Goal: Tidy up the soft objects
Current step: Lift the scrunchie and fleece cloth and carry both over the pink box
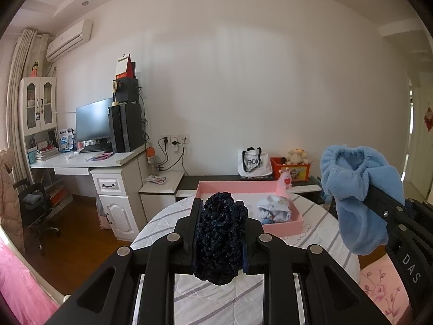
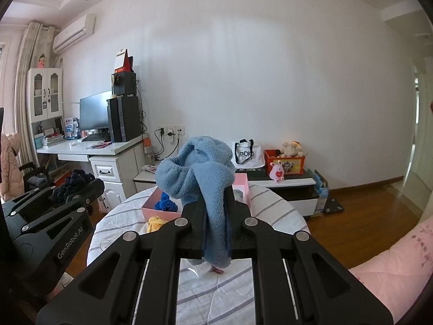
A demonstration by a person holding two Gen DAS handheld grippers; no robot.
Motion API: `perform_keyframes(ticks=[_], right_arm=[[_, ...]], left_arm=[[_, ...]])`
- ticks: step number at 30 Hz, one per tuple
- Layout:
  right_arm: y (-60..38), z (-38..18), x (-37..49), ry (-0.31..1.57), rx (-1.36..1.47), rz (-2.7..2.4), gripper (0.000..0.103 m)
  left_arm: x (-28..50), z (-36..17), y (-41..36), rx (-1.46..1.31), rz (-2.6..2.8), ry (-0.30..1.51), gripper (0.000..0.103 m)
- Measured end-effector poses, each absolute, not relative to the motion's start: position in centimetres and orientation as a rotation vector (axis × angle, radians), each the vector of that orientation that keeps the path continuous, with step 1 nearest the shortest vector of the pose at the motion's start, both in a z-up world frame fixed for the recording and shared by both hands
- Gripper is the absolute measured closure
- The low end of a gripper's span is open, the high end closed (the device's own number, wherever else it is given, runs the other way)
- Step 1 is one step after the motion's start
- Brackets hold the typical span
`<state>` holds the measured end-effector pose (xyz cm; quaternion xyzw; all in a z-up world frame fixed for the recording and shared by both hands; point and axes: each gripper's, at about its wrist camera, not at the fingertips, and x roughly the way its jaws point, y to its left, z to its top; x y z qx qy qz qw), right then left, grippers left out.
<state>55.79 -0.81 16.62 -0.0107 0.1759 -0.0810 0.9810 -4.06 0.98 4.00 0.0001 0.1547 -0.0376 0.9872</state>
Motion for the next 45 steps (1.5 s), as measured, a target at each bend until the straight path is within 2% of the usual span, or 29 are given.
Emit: perform_keyframes(ticks=[16,25,33,45], right_arm=[[-0.8,15.9,56.9,0.377,-0.015,-0.161,0.094],[-1.3,14.2,59.3,0.441,-0.002,-0.158,0.094],[-2.6,11.6,63.0,0.518,0.015,-0.166,0.094],[-5.3,7.7,71.0,0.633,0.056,-0.183,0.093]], left_arm=[[-3.0,3.8,0.3,0.012,-0.077,0.328,0.084],[0.7,3.4,0.2,0.011,-0.081,0.392,0.084],[7.6,3.0,-0.2,0.019,-0.075,0.472,0.084],[23.0,2.9,-2.3,0.045,-0.065,0.610,0.084]])
